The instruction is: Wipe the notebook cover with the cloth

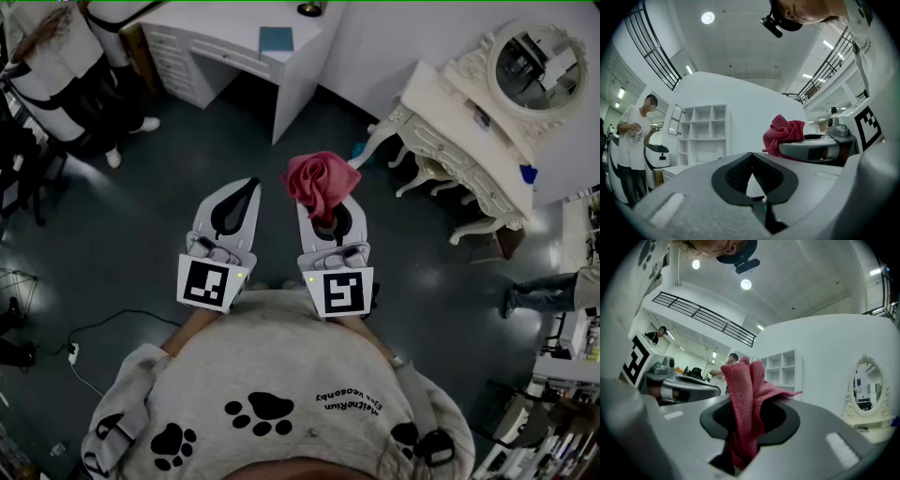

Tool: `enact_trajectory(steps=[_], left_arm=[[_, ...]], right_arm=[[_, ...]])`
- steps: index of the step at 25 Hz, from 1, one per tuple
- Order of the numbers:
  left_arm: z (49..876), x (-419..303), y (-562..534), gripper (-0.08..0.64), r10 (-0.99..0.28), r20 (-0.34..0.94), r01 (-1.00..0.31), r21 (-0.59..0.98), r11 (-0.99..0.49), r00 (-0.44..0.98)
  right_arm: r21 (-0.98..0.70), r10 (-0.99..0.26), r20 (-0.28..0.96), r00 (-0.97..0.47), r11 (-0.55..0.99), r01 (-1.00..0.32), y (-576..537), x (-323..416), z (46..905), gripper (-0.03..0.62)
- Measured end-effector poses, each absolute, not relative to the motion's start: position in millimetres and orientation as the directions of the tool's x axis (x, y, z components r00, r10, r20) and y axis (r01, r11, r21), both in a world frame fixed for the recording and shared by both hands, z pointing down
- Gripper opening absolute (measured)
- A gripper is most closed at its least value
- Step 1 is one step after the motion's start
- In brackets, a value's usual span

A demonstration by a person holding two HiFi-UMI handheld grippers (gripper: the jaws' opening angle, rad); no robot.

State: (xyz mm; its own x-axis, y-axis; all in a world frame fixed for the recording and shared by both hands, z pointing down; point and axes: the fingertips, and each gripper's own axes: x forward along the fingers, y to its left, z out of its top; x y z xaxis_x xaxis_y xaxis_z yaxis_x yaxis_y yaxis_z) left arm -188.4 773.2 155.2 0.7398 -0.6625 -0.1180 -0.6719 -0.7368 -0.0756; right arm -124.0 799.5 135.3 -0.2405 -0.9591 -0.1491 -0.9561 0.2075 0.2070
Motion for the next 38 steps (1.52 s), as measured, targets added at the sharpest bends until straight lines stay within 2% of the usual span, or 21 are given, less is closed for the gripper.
enact_trajectory(steps=[17,25,38], left_arm=[[167.6,-199.4,761.8,-0.005,-0.660,-0.108,-0.667,-0.038,-0.744,0.743],[175.3,-183.4,691.6,-0.005,-0.662,-0.105,-0.668,-0.028,-0.744,0.742],[167.7,-117.2,550.3,-0.005,-0.698,-0.116,-0.704,-0.027,-0.709,0.707]], right_arm=[[0.163,-0.962,-0.133,-0.237,0.215,-0.963,789.8,-137.4,144.8,0.109],[0.150,-0.963,-0.125,-0.239,0.220,-0.964,717.0,-119.4,155.0,0.109],[0.144,-0.944,-0.116,-0.307,0.290,-0.946,569.8,-54.5,152.4,0.109]])
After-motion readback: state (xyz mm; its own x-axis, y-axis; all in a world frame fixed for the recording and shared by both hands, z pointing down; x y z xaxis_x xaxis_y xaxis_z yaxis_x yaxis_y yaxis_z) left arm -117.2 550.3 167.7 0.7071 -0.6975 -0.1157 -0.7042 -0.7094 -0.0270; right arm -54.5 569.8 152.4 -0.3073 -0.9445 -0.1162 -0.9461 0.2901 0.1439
